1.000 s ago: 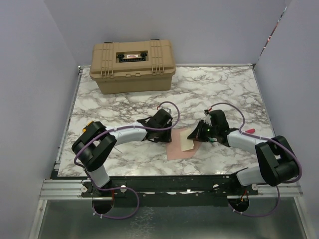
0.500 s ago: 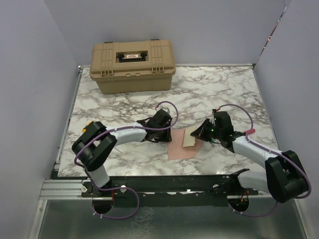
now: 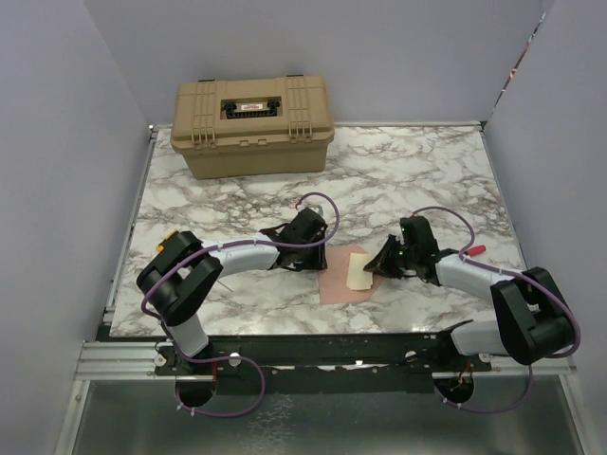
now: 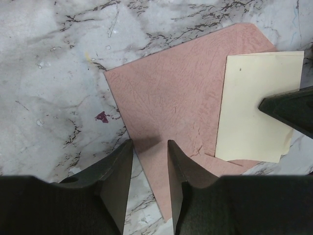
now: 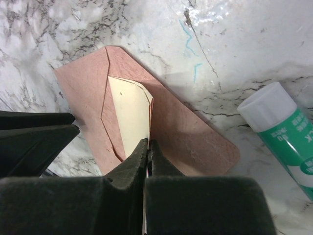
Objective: Place the letter into the envelope and seal it
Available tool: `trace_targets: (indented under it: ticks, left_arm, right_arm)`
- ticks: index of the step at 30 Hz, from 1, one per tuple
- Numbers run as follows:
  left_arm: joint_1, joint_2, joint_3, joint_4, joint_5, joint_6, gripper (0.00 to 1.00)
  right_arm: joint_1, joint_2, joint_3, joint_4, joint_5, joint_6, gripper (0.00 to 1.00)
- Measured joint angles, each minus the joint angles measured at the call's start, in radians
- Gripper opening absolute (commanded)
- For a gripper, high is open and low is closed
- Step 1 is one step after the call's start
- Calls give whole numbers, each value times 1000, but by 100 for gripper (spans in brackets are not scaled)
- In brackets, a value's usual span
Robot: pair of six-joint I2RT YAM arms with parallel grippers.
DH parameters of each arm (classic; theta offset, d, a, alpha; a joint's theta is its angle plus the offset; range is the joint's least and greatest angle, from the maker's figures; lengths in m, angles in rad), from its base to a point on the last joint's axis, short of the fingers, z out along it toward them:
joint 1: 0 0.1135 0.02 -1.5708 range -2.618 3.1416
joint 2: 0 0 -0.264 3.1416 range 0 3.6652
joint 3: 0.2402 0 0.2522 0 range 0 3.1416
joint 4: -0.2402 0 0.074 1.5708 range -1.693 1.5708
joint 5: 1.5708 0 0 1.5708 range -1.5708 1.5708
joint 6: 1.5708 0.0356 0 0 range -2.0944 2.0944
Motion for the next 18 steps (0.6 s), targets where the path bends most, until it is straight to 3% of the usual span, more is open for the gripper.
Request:
trace_targets:
  ticks: [11,18]
  left_arm:
    - [11,0,0,0,8,-4,39]
    - [13,0,3,0,25,4,41]
  right_arm:
    - [0,-56,4,-94,28,-1,1]
    - [0,38,21,-40,-20,-20,1]
